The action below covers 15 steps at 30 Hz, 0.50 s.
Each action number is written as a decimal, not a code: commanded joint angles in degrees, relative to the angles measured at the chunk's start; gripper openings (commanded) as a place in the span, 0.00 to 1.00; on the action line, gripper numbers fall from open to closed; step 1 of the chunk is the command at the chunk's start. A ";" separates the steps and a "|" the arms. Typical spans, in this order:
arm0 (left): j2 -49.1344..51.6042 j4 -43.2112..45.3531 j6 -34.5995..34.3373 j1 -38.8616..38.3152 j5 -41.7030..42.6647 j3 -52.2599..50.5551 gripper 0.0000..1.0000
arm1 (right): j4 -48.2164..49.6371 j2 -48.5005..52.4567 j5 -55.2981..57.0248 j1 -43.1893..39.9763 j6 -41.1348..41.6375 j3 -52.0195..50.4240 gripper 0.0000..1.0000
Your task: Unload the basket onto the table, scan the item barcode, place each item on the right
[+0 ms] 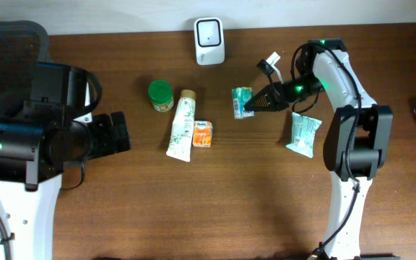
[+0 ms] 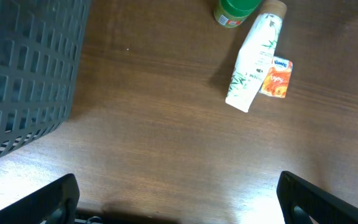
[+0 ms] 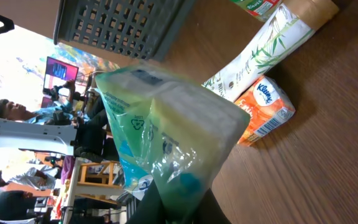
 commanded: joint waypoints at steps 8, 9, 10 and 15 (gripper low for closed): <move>-0.66 0.09 -0.59 0.00 -0.22 0.15 0.99 | -0.07 -0.33 -0.22 0.48 -0.79 0.48 0.04; -0.66 0.09 -0.59 0.00 -0.20 0.15 0.99 | -0.04 -0.33 -0.17 0.48 -0.81 0.48 0.04; -0.66 0.09 -0.59 0.00 -0.22 0.15 0.99 | -0.04 -0.33 -0.17 0.48 -0.81 0.48 0.04; -0.66 0.09 -0.59 0.00 -0.22 0.15 0.99 | 0.39 -0.33 -0.42 0.52 -0.81 0.48 0.04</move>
